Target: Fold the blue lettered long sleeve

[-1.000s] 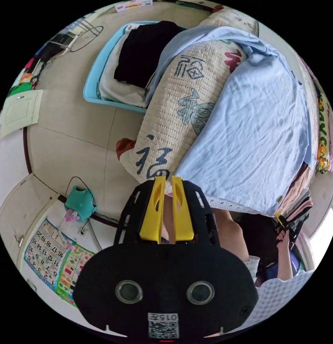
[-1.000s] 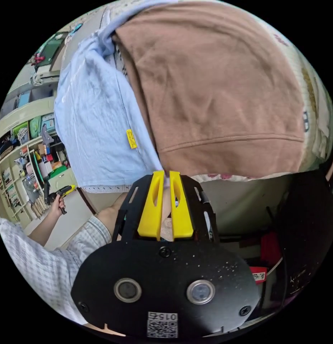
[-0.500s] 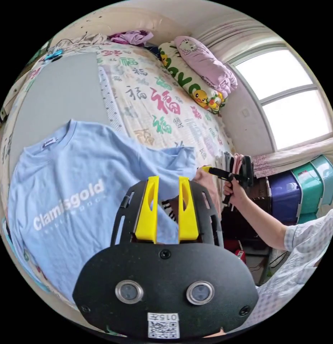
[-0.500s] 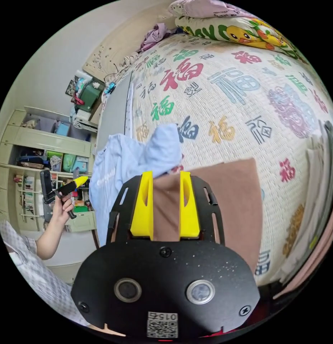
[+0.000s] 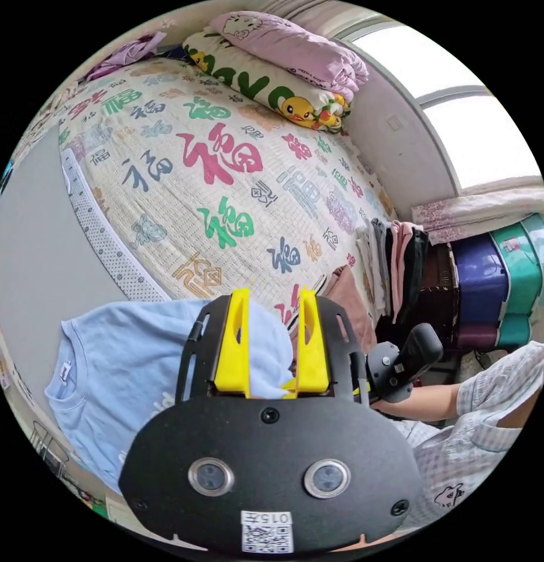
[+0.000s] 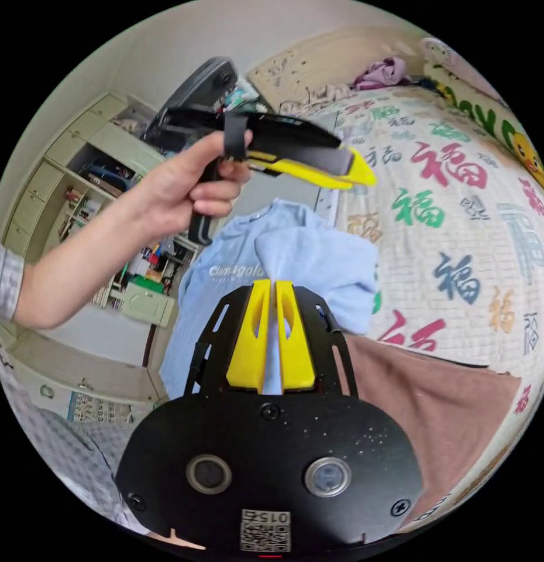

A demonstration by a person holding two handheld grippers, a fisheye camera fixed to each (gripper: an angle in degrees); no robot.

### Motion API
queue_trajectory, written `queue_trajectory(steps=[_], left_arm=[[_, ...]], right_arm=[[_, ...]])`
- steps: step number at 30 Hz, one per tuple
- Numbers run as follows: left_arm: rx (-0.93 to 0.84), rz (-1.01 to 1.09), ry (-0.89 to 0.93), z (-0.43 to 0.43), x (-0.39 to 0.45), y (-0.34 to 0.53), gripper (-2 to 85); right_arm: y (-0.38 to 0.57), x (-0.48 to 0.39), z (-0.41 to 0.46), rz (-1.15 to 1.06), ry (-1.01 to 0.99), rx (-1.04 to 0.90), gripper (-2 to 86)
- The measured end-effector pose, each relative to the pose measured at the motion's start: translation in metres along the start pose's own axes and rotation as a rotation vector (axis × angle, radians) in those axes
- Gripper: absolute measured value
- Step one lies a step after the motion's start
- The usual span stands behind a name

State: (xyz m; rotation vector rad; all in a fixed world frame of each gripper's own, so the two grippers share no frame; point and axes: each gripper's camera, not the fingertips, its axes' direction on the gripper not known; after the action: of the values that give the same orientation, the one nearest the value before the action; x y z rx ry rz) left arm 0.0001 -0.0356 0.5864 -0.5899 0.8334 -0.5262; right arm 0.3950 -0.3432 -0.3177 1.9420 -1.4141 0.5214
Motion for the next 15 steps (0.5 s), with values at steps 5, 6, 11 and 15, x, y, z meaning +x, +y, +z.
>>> queue_trajectory(steps=[5,6,11,15], left_arm=[[-0.248,-0.111,-0.003,0.112,-0.059,0.022,12.4],[-0.262,-0.115,-0.003,0.124,-0.063,0.024,12.3],[-0.339,-0.129,0.029,0.188,-0.091,0.038,7.0],[-0.292,-0.139,0.015,0.180,-0.101,0.065,3.2]], right_arm=[[0.030,-0.012,0.028,0.037,-0.091,-0.135,0.7],[0.036,-0.015,0.028,0.039,-0.115,-0.147,0.7],[0.053,-0.040,0.021,-0.058,-0.134,-0.227,0.7],[0.066,-0.046,-0.011,-0.074,-0.282,-0.204,1.0]])
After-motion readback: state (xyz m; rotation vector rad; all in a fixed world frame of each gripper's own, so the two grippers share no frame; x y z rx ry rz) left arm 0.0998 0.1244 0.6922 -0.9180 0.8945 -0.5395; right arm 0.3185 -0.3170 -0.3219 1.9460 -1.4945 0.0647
